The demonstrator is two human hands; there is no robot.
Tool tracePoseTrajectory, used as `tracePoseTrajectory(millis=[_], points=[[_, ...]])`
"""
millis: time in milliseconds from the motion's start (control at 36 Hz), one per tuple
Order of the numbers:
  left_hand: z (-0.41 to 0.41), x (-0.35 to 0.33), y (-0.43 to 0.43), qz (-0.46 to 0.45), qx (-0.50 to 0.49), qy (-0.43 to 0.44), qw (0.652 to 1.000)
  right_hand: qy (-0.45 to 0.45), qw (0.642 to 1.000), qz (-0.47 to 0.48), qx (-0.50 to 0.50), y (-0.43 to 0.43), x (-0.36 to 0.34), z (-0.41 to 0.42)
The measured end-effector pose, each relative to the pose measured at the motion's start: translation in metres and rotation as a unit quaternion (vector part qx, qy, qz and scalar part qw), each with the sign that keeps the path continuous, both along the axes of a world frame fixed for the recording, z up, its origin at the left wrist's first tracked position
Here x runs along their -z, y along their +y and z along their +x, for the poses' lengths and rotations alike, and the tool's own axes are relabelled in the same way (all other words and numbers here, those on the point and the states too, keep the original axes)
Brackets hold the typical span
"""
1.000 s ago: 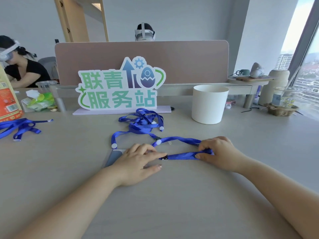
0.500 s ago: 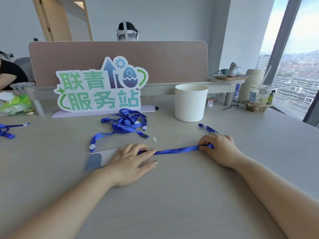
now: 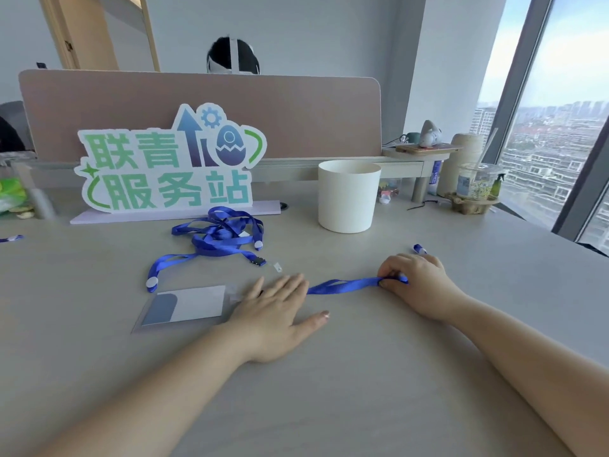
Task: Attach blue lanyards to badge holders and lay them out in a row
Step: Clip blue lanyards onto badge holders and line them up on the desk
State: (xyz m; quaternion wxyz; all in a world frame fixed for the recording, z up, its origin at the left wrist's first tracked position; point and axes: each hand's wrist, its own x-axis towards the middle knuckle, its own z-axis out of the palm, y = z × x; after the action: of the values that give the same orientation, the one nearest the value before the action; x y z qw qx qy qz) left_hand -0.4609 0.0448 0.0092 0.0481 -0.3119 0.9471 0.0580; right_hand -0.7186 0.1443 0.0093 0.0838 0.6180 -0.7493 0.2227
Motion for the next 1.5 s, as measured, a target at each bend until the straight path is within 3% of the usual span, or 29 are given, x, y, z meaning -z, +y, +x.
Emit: tracePoseTrajectory(millis=[111,306,389,556,694,917,1111,1250,1500], points=[[0.002,0.000,-0.002,0.011,0.005,-0.010,1.000,0.065,0.998,0.017,0.011,0.007,-0.001,-0.015],[0.001,-0.003,0.002,0.026,0.002,0.034,0.999,0.084,0.993,0.041,0.065,0.031,-0.004,-0.045],[-0.008,-0.003,0.007,-0.027,0.018,0.037,0.999,0.096,0.991,0.052,0.076,0.039,-0.006,-0.051],[-0.042,0.000,0.028,-0.017,-0.046,0.085,0.995,0.068,0.993,0.035,0.086,0.050,-0.001,-0.062],[-0.046,0.001,0.027,0.006,-0.050,0.011,0.999,0.020,0.994,0.032,0.099,0.059,0.002,-0.075],[-0.043,0.002,0.028,-0.008,-0.030,0.025,0.999,-0.054,0.992,0.053,0.103,0.064,-0.004,-0.103],[-0.047,-0.002,0.030,0.018,-0.041,0.076,0.996,-0.105,0.991,0.031,0.080,0.062,0.001,-0.119],[-0.072,-0.005,0.049,-0.050,-0.033,0.117,0.991,-0.116,0.990,0.018,0.076,0.066,0.006,-0.126],[-0.074,0.004,0.044,0.010,-0.037,0.055,0.998,-0.124,0.987,0.003,0.103,0.072,0.008,-0.135]])
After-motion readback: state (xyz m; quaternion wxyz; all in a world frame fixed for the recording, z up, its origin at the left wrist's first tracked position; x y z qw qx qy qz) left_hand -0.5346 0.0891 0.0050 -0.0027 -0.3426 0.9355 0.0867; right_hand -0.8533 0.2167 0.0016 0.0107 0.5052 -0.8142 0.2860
